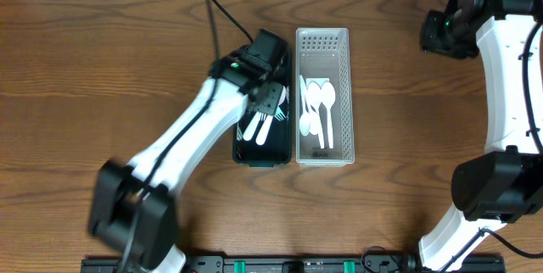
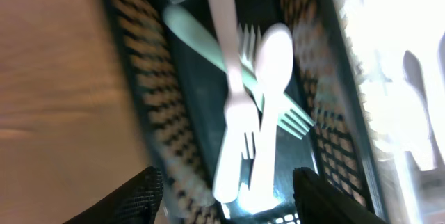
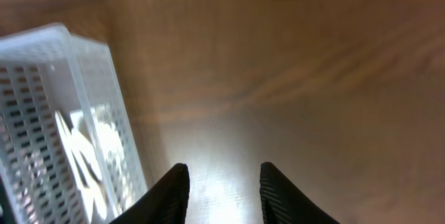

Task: Pack container

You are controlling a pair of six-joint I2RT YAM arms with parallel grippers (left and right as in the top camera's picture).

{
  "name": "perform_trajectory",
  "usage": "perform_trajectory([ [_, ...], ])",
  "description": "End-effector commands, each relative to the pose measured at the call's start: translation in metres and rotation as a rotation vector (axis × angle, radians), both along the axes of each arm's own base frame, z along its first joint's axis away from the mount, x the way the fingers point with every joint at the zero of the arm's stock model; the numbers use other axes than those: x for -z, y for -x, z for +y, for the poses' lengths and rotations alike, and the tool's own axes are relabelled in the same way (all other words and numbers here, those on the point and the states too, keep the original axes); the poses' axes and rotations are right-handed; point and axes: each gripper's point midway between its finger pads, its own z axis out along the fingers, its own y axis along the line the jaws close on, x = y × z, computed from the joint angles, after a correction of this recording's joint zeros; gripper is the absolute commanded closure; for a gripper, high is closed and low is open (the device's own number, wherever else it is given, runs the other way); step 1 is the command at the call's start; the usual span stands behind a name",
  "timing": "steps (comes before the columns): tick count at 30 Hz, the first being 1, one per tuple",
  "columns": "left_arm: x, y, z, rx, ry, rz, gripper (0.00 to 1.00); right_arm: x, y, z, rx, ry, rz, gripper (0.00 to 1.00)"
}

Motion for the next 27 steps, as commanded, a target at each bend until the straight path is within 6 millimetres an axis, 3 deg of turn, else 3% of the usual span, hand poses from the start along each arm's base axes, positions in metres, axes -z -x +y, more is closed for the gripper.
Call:
perform_trajectory([
  [1,-0.08,-0.018,0.032,-0.07,-0.06,-0.255,0.29,-0.006,-0.021,0.016,-0.127,0.045,-0.081,0.63],
  [5,-0.119,-0.035,0.073,-0.2,-0.06,-0.393,0.14,-0.029,-0.059,0.043,-0.197,0.085,-0.262,0.57],
  [6,-0.124,-0.041,0.084,-0.233,-0.052,-0.416,0.13,-0.038,-0.071,0.048,-0.202,0.108,-0.321,0.49],
  [8,-0.133,-0.056,0.107,-0.304,-0.04,-0.466,0.02,-0.057,-0.091,0.056,-0.235,0.16,-0.437,0.31],
  [9,-0.137,-0.064,0.118,-0.337,-0.034,-0.492,0.02,-0.068,-0.101,0.06,-0.25,0.185,-0.495,0.24],
  [10,-0.143,-0.073,0.131,-0.373,-0.025,-0.528,0.02,-0.08,-0.111,0.062,-0.254,0.208,-0.558,0.03],
  [14,-0.174,-0.1,0.176,-0.497,0.01,-0.687,0.02,-0.114,-0.131,0.061,-0.321,0.343,-0.702,0.01],
  [16,-0.185,-0.106,0.198,-0.546,0.013,-0.737,0.02,-0.115,-0.131,0.055,-0.352,0.406,-0.692,0.01],
  [21,-0.184,-0.097,0.232,-0.61,-0.018,-0.728,0.02,-0.122,-0.108,0.023,-0.264,0.457,-0.621,0.01],
  [27,-0.199,-0.066,0.234,-0.615,0.0,-0.777,0.02,-0.184,-0.053,-0.013,-0.089,0.414,-0.748,0.01],
])
